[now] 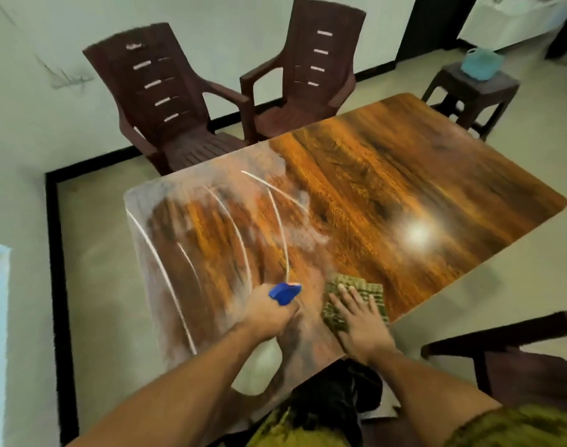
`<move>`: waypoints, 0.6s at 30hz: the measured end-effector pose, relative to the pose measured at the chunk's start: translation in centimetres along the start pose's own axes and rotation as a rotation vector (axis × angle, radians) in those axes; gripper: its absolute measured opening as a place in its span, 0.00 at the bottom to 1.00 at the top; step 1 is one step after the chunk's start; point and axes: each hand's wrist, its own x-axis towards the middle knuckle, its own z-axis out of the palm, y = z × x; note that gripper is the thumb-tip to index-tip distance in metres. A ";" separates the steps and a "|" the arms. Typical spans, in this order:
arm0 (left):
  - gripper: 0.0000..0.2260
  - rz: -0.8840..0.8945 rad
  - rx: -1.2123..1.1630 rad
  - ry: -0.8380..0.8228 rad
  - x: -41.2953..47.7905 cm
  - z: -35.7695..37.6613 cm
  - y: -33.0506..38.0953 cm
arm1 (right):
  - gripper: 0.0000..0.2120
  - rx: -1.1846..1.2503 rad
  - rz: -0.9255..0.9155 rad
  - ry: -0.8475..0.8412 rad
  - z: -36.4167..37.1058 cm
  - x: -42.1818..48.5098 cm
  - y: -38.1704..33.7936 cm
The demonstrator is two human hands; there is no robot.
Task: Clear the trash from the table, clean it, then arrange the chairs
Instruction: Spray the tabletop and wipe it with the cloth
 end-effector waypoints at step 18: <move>0.16 -0.008 0.381 -0.268 -3.1 -3.7 -7.6 | 0.32 0.376 0.638 0.168 1.9 0.7 -5.2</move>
